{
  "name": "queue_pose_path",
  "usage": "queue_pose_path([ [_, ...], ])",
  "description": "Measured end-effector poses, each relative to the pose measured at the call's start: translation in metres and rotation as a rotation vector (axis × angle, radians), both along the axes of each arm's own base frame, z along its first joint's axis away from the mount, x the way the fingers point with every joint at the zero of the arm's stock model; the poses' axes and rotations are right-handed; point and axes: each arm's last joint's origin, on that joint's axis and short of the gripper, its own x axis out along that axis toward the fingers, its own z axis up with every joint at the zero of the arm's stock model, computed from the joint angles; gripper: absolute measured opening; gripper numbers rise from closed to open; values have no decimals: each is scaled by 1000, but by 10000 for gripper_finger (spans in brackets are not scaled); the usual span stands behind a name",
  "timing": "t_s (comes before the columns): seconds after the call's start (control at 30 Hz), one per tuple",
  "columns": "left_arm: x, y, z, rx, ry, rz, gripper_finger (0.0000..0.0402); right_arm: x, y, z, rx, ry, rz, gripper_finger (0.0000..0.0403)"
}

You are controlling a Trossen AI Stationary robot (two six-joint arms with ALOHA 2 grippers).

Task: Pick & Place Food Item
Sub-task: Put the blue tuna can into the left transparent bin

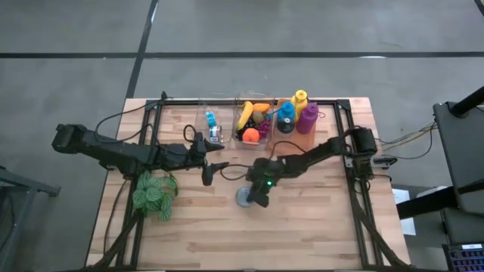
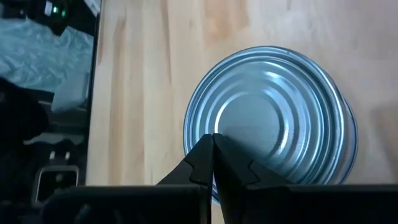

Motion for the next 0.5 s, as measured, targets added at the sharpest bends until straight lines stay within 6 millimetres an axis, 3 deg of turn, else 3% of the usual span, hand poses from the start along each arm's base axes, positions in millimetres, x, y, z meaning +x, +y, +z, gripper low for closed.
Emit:
queue_pose_path([
  [0.3,0,0,-1,-24,9,7,322,37,-9,-1,-31,-66,-5,8],
  [0.5,-1,0,-4,-45,36,7,322,45,-9,14,-107,-101,55,8],
])
